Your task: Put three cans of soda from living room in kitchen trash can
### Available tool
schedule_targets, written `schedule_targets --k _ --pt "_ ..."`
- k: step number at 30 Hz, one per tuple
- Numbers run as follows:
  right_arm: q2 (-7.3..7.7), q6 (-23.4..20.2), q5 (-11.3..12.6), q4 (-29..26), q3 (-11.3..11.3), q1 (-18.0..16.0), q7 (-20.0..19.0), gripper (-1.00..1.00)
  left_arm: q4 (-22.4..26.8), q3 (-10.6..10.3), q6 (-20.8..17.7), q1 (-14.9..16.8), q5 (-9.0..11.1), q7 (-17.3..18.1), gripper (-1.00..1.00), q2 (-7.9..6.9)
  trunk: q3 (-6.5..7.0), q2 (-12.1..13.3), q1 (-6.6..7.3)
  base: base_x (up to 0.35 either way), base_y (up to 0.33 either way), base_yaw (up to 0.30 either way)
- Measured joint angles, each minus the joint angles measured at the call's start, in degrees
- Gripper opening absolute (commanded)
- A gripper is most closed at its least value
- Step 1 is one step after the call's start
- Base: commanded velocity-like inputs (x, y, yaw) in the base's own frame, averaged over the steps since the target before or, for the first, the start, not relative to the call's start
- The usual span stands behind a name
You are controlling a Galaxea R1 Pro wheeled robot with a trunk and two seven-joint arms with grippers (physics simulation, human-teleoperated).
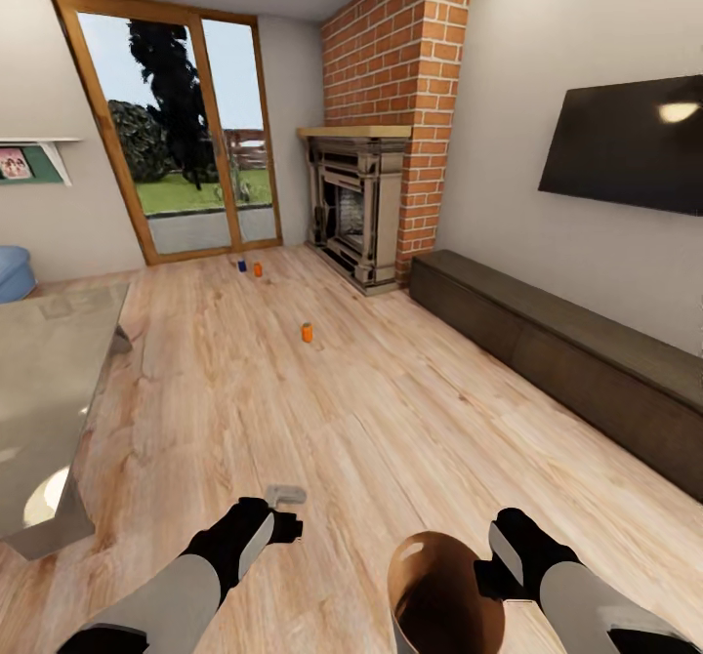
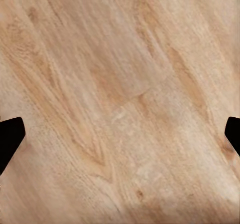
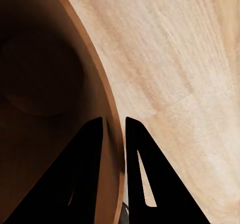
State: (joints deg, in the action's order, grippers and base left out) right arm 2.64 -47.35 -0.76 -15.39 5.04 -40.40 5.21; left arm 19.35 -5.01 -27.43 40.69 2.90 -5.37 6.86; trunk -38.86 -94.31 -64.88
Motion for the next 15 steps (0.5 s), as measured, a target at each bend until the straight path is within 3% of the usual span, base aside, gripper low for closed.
schedule_targets --k 7,15 --pt "0.02 0.1 0.1 0.0 0.1 0.1 0.0 -1.0 0.0 0.0 1.4 0.0 0.0 0.0 1.0 0.0 0.0 0.0 0.0 0.344 0.135 -0.116" --pt "-0.06 0.1 0.1 0.0 0.0 0.4 0.0 -1.0 0.0 0.0 1.8 0.0 0.0 0.0 1.0 0.0 0.0 0.0 0.0 0.344 0.138 -0.029"
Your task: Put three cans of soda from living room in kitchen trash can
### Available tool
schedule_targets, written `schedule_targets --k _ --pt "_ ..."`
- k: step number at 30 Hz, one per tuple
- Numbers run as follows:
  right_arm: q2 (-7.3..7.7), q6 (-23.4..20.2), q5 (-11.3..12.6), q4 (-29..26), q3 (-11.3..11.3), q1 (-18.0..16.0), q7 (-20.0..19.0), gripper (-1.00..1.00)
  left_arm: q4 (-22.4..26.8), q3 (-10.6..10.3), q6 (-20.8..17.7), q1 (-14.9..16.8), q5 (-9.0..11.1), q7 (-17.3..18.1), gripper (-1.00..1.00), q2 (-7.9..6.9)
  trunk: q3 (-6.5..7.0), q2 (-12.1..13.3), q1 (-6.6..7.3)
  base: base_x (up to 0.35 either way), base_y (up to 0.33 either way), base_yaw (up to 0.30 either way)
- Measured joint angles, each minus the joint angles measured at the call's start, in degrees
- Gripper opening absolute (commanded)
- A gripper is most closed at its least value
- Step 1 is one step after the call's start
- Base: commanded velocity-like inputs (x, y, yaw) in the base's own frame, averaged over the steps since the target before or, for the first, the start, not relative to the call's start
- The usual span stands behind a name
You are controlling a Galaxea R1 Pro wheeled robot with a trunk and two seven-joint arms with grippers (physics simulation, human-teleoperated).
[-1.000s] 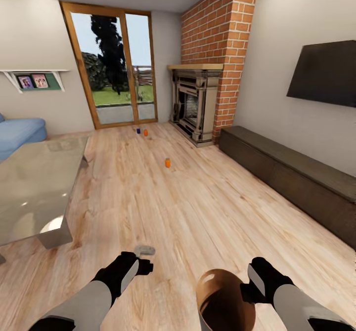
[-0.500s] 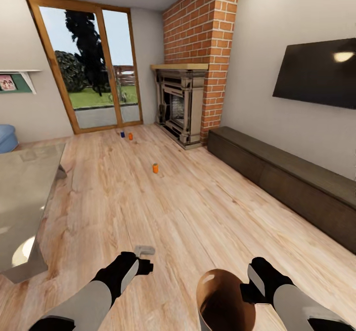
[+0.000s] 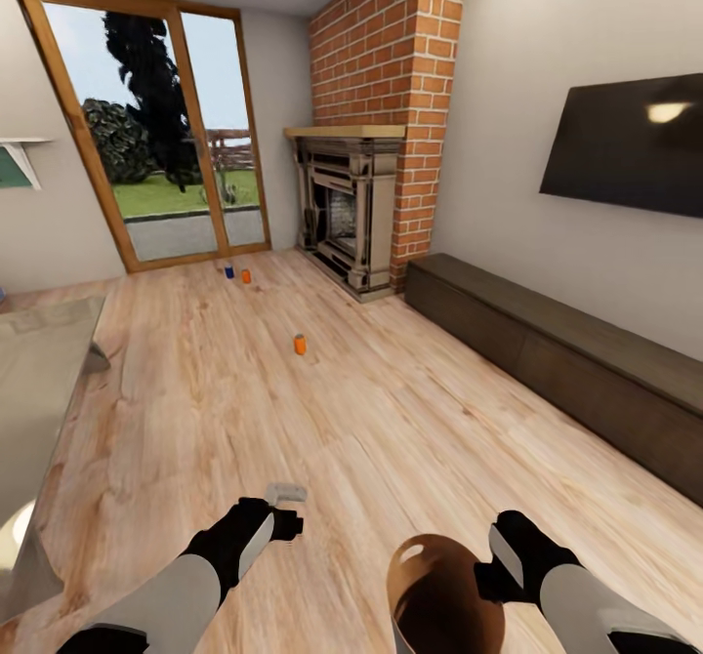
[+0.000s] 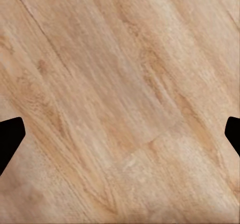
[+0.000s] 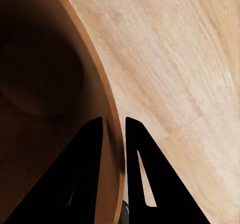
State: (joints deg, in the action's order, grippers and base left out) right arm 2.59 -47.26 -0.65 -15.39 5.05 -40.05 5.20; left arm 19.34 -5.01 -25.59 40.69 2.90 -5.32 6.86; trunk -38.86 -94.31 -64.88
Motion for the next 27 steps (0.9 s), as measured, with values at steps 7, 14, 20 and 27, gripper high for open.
schedule_targets --k 7,14,20,27 --pt "-0.09 0.0 -0.1 0.0 0.0 0.1 0.0 -1.0 0.0 0.0 0.0 0.0 0.0 0.0 1.0 0.0 0.0 0.0 0.0 0.319 0.172 -0.003" --pt "-0.13 0.0 0.0 0.0 0.0 0.1 0.0 -1.0 0.0 0.0 0.1 0.0 0.0 0.0 1.0 0.0 0.0 0.0 0.0 0.327 0.089 0.0" --pt "-0.12 0.0 0.3 0.0 0.1 0.2 0.0 -1.0 0.0 0.0 0.1 0.0 0.0 0.0 1.0 0.0 0.0 0.0 0.0 0.341 0.012 -0.057" --pt "-0.33 0.0 -0.2 0.0 -0.1 0.4 0.0 -1.0 0.0 0.0 0.1 0.0 0.0 0.0 1.0 0.0 0.0 0.0 0.0 0.343 0.001 -0.201"
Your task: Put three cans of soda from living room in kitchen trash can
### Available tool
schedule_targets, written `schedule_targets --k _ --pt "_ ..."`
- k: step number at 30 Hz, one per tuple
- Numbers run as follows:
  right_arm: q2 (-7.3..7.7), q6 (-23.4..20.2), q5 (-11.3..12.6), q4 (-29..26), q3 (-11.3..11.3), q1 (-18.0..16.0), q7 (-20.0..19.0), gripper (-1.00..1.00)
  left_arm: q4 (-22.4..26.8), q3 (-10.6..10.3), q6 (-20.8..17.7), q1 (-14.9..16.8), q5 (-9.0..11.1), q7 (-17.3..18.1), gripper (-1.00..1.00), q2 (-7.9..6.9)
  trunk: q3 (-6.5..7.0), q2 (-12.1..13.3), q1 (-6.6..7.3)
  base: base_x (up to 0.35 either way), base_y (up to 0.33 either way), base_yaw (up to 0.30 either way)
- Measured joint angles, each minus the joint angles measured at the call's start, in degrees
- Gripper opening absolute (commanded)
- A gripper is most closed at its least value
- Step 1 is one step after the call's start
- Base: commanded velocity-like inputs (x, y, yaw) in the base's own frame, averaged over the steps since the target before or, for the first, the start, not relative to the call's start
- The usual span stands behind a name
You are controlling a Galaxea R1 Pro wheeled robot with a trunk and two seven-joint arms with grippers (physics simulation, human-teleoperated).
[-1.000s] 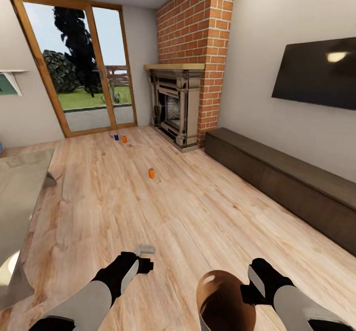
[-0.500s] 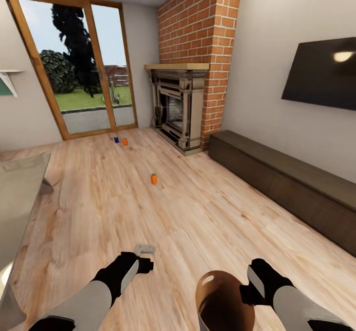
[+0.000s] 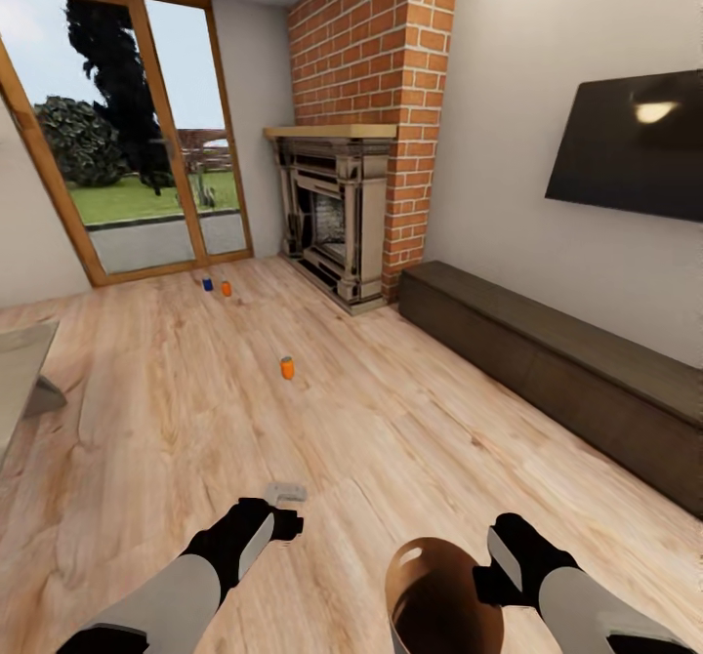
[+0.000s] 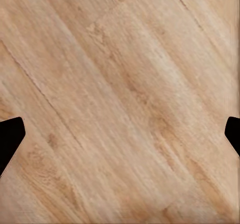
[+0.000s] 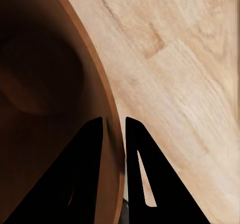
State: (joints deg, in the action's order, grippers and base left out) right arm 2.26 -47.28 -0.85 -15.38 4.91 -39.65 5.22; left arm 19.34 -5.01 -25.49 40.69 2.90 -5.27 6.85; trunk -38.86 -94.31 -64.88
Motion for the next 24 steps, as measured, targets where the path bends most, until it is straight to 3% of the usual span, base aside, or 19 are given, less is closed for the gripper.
schedule_targets --k 9,24 --pt "-0.16 0.0 -0.3 0.0 0.0 0.0 0.1 -1.0 0.0 0.0 0.0 0.0 0.0 0.0 1.0 0.03 0.0 0.0 0.0 0.344 0.001 -0.144" --pt "-0.44 0.0 -0.1 0.1 0.0 0.5 0.1 -1.0 0.0 0.0 0.0 0.0 0.0 0.0 1.0 0.05 0.0 0.0 0.0 0.343 0.103 -0.016"
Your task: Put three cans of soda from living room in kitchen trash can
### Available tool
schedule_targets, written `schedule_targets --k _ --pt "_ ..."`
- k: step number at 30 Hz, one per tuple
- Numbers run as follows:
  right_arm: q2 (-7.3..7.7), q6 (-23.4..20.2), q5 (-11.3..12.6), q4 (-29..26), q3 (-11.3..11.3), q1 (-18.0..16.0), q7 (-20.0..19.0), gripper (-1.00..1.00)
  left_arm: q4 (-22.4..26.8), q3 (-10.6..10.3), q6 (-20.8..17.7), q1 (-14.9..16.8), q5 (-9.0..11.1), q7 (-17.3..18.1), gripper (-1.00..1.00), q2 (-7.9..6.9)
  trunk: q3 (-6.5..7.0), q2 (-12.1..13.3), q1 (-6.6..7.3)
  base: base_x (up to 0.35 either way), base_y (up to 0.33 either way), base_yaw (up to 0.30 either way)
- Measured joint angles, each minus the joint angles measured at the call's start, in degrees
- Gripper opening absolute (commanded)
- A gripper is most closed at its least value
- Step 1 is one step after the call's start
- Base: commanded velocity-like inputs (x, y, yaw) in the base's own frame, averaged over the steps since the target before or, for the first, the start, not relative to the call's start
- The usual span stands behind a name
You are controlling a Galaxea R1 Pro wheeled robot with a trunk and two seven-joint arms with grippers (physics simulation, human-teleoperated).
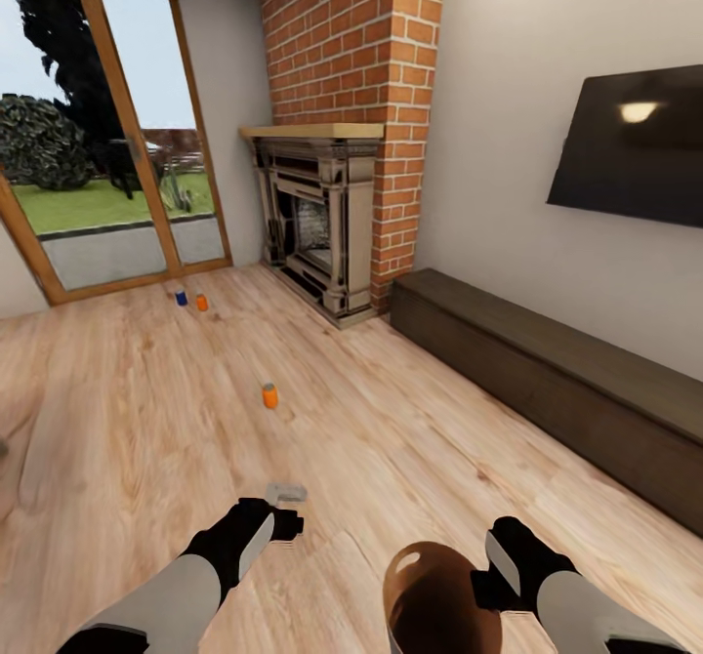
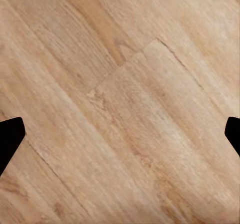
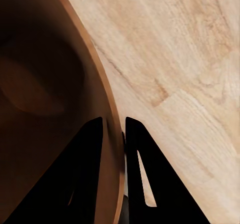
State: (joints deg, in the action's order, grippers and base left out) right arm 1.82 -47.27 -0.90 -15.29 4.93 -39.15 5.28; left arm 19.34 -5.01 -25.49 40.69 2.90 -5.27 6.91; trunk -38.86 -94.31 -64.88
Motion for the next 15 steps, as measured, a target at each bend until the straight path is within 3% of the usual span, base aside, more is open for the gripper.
schedule_targets --k 15 --pt "-0.05 0.0 -0.3 -0.3 -0.1 0.4 0.0 -1.0 0.0 0.0 0.0 -0.1 0.0 0.0 1.0 0.03 0.0 0.0 0.0 0.34 0.145 -0.03"
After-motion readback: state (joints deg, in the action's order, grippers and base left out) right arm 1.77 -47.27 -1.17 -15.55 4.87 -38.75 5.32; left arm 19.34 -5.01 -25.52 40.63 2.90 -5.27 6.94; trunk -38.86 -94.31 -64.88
